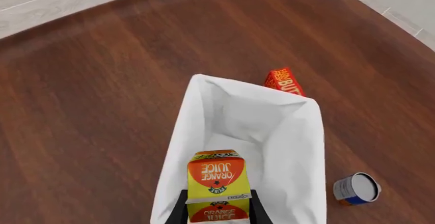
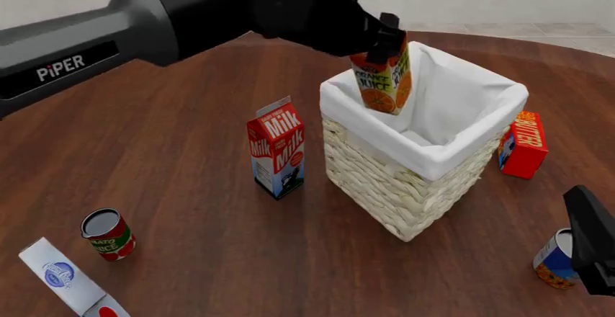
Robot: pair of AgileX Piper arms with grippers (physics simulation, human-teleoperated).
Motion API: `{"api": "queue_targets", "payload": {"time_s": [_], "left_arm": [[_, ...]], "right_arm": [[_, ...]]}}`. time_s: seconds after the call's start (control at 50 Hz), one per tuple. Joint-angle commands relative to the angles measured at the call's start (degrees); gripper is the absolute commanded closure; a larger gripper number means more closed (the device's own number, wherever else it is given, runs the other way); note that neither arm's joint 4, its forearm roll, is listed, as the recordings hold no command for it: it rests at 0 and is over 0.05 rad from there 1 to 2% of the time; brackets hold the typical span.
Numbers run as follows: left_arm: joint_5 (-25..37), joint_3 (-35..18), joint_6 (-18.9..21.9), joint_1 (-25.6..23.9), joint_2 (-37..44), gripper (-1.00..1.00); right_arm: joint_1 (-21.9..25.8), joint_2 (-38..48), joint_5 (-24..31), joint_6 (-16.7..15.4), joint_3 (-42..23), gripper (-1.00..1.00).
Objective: Pick up the orange juice, and put it in the basket.
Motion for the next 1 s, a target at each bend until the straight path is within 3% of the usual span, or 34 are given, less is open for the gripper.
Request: {"api": "queue_targets", "payload": {"time_s": [0.02, 0.58, 0.9, 0.92, 1.0], "left_arm": [[-0.8, -1.5, 2.1, 0.3, 2.0, 1.0], [-2.7, -3.4, 5.1, 0.8, 8.2, 1.0], [-3.8, -1.4, 5.5, 0.0, 9.7, 1.0], [-3.7, -1.5, 5.5, -0.2, 9.8, -1.0], [-3.1, -2.1, 5.3, -0.4, 10.1, -1.0]], "right_arm": [[0.0, 0.0, 0.0, 0.2, 0.0, -1.0], [0.1, 0.0, 0.1, 0.8, -0.2, -1.0], [0.1, 0.0, 0.0, 0.9, -0.2, -1.0], [0.1, 0.0, -0.1, 0.8, -0.1, -1.0], [0.1, 0.0, -0.1, 0.9, -0.1, -1.0]]}}
